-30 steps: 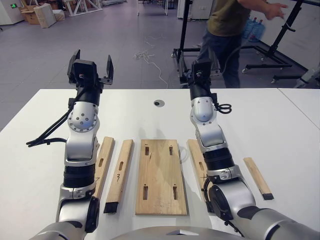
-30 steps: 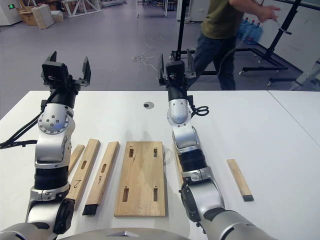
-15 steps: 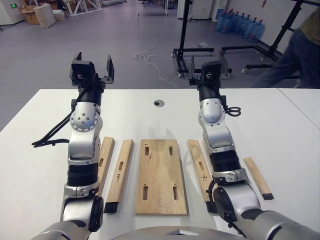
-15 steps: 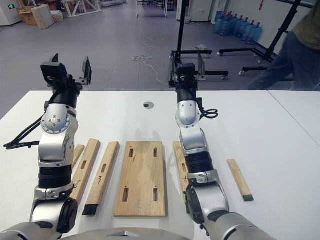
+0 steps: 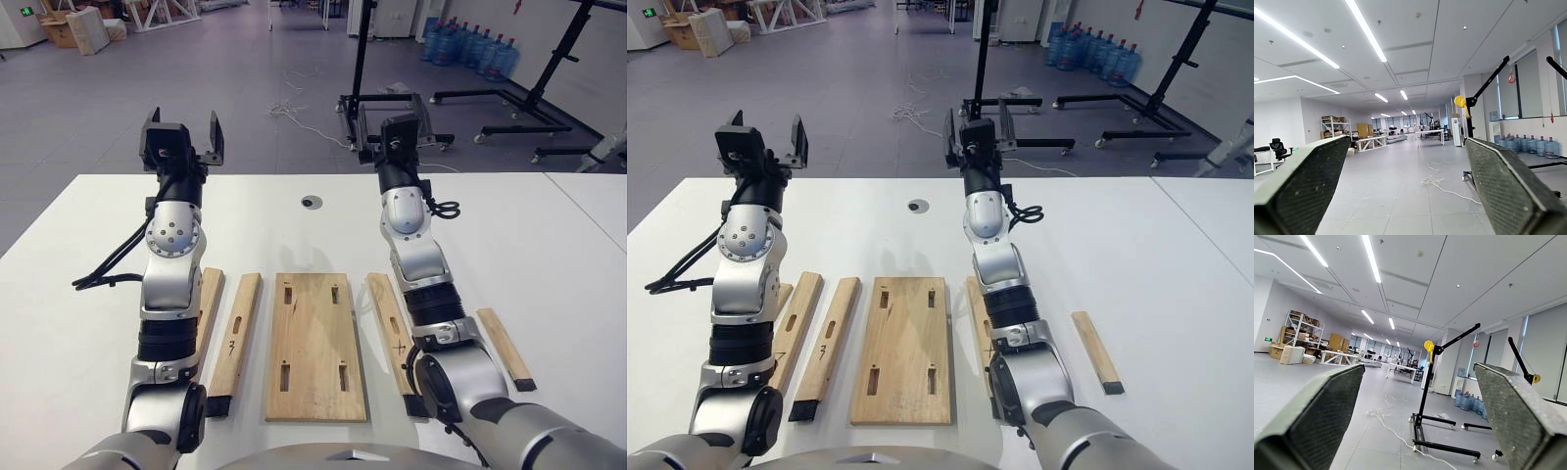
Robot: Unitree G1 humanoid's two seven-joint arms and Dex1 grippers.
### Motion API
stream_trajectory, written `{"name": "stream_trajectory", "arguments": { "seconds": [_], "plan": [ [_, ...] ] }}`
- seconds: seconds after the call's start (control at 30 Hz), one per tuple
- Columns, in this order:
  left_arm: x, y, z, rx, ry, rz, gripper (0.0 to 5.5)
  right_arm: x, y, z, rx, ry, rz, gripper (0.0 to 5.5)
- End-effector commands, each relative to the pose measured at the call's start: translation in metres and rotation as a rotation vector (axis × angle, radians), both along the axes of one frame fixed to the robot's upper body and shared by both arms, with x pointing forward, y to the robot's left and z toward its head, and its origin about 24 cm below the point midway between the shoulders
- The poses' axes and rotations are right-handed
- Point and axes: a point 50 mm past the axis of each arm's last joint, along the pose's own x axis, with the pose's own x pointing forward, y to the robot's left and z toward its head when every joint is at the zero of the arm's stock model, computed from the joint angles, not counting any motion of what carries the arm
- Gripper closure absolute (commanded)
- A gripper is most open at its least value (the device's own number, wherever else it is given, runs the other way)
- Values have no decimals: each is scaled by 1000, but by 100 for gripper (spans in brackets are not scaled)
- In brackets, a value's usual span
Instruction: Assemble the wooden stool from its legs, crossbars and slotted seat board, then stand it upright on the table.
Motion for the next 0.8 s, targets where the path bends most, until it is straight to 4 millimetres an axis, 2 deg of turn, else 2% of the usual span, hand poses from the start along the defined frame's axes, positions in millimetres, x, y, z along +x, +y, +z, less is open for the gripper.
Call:
{"name": "stream_trajectory", "arguments": {
  "seconds": [0.03,0.4,0.57,0.8],
  "plan": [
    [2,1,5,13,-24,15,123,5,2,11,5,-30,12,138],
    [10,0,3,10,-15,12,123,5,-1,13,8,-42,-2,138],
    [5,-1,-7,-10,-3,33,123,7,-11,9,-4,-12,-9,138],
    [0,-1,-11,-1,4,52,123,5,-5,7,-16,-1,20,138]
  ]
}}
